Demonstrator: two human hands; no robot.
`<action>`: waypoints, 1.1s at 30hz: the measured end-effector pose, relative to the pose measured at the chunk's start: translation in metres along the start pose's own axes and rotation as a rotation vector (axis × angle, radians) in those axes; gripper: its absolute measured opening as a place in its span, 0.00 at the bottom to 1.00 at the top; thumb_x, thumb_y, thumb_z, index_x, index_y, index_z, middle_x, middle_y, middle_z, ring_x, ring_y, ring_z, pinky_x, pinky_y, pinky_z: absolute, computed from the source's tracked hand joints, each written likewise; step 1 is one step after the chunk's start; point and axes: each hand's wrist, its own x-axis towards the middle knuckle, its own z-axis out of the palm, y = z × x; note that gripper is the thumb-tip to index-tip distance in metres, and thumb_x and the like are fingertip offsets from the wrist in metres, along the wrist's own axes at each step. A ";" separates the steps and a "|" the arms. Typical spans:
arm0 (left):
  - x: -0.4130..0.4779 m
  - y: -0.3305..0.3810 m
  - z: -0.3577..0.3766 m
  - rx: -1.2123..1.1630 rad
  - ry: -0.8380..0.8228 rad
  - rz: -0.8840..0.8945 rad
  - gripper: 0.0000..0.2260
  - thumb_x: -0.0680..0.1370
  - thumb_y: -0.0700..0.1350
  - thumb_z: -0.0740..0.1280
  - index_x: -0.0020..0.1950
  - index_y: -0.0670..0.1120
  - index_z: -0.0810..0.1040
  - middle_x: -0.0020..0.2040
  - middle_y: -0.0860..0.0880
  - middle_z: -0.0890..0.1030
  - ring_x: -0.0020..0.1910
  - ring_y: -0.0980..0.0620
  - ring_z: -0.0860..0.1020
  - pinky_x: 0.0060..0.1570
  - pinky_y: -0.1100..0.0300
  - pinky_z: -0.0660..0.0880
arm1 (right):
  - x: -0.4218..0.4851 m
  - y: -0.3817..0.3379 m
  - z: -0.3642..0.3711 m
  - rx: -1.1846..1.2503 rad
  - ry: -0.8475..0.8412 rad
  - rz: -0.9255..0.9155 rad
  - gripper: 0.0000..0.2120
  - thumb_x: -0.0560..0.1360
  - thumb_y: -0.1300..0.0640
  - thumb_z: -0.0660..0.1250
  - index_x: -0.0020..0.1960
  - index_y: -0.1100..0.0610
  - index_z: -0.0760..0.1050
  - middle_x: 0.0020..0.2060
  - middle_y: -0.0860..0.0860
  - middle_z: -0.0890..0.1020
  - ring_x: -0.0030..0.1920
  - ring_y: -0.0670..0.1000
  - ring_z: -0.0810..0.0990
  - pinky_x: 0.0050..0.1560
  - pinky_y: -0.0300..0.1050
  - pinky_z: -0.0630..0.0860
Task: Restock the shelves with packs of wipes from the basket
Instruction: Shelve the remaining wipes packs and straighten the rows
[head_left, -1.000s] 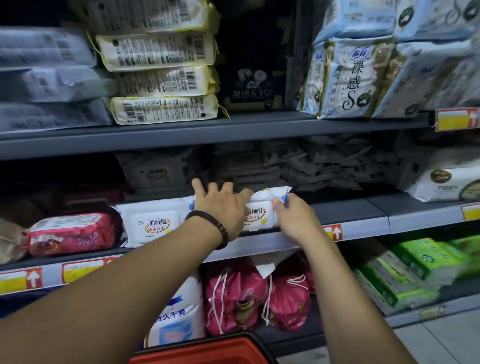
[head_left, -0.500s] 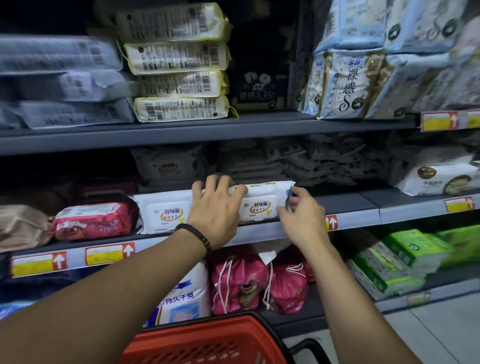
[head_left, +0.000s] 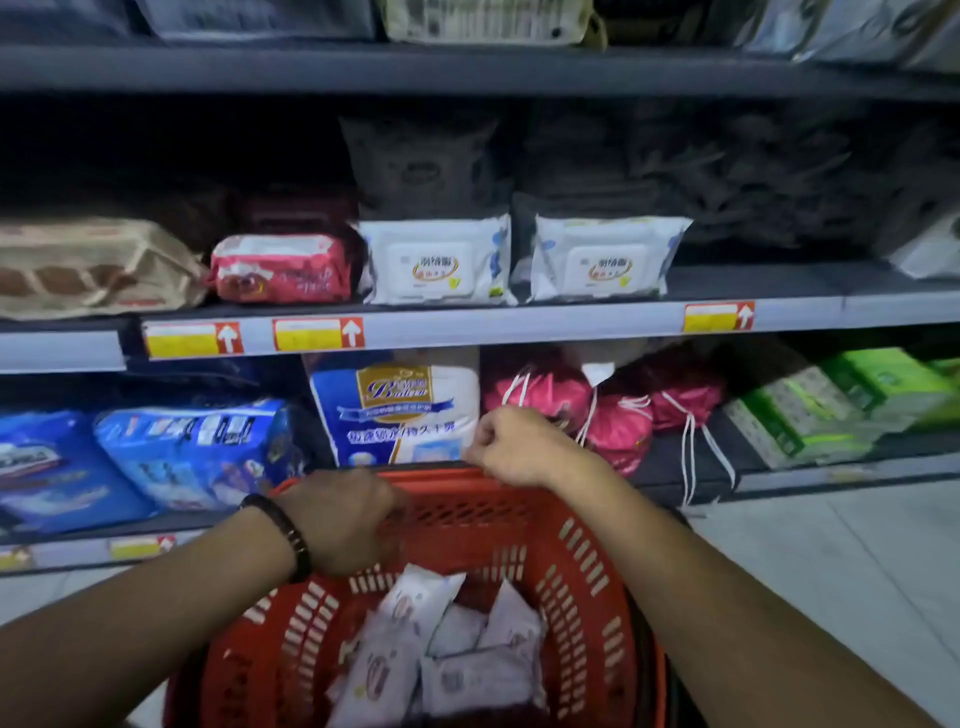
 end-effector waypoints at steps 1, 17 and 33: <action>-0.001 -0.005 0.012 -0.008 -0.079 -0.004 0.16 0.80 0.61 0.65 0.61 0.54 0.79 0.59 0.50 0.84 0.59 0.47 0.82 0.55 0.55 0.77 | 0.001 -0.002 0.019 -0.078 -0.159 -0.004 0.15 0.78 0.46 0.73 0.46 0.58 0.84 0.45 0.56 0.88 0.45 0.56 0.86 0.46 0.46 0.79; 0.036 -0.023 0.056 -0.102 -0.393 0.059 0.24 0.85 0.58 0.63 0.78 0.50 0.72 0.76 0.47 0.75 0.74 0.44 0.73 0.69 0.54 0.69 | -0.007 0.078 0.248 -0.466 -0.761 0.016 0.15 0.80 0.53 0.70 0.65 0.57 0.81 0.59 0.57 0.83 0.60 0.61 0.82 0.55 0.50 0.74; 0.001 -0.065 0.085 -0.677 -0.364 -0.191 0.27 0.70 0.66 0.77 0.65 0.59 0.77 0.59 0.54 0.82 0.51 0.54 0.84 0.49 0.49 0.86 | 0.047 -0.007 0.179 0.311 -0.744 -0.278 0.18 0.66 0.58 0.86 0.51 0.49 0.83 0.48 0.45 0.89 0.52 0.48 0.87 0.59 0.50 0.83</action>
